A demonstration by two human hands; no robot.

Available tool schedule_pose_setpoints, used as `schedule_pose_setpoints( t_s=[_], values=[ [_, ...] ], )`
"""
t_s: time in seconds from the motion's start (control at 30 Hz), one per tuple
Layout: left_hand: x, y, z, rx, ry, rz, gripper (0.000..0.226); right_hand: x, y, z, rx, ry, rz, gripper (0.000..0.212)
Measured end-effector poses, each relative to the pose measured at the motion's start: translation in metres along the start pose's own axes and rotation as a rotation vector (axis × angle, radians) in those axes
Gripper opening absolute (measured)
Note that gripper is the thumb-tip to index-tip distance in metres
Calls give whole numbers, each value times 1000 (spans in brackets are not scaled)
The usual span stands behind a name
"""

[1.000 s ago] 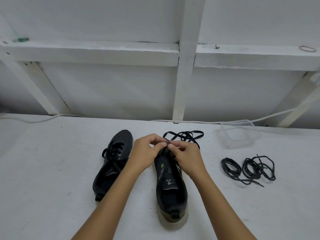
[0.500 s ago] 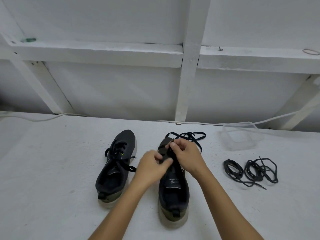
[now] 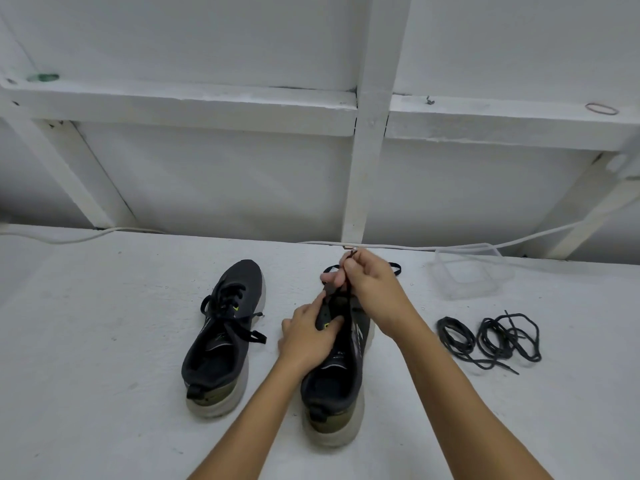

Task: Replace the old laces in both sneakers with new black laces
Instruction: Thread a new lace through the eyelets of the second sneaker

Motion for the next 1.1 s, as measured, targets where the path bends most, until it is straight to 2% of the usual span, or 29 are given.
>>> schedule_pose_setpoints(
  t_s=[0.2, 0.27, 0.3, 0.37, 0.43, 0.5, 0.53, 0.6, 0.7, 0.77, 0.87, 1.0, 1.03, 1.1],
  values=[
    [-5, 0, 0, -51, 112, 60, 46, -13, 5, -58, -140, 365, -11, 10],
    [-6, 1, 0, -61, 102, 54, 43, -21, 3, -75, -147, 444, -3, 19],
    [-6, 3, -2, -56, 81, 55, 42, -24, 2, -80, -161, 403, 18, 24],
    [-5, 5, -4, -45, 23, 71, 45, -25, 2, -78, -214, 36, 74, 26],
    [-3, 5, -4, -40, -7, 93, 48, -19, 4, -58, -222, -526, 71, 23],
    [0, 6, -3, -18, 19, 103, 45, -16, 6, -28, -63, -972, -20, 21],
    [1, 6, -1, -24, 28, 109, 45, -18, 5, -16, 50, -1128, -71, 28],
    [1, 5, 1, -36, 36, 118, 48, -24, 1, 1, 222, -1235, -173, 51],
    [4, 2, 3, -36, 25, 111, 55, -34, -7, 1, 299, -1148, -354, 52],
    [5, 1, 4, -20, 29, 122, 56, -39, -10, -5, 263, -939, -382, 46],
    [9, 3, 2, 1, 32, 133, 52, -34, -5, -9, 157, -618, -222, 43],
    [10, 6, 0, 6, 24, 124, 49, -15, 3, 3, 2, -577, -81, 41],
    [10, 6, 0, 2, 13, 122, 49, -12, 6, 8, 8, -548, -76, 40],
    [10, 6, 0, 5, -4, 128, 49, -7, 8, 16, 131, -343, -84, 39]
  ],
)
Point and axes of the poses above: each hand's wrist, its own y-axis towards the middle knuckle, its own x-axis out of the palm, z = x × y, the point moved 1 cm from there along y, towards the middle knuckle, and after that the axes turned 5 degrees about z, right-handed, at the moved point
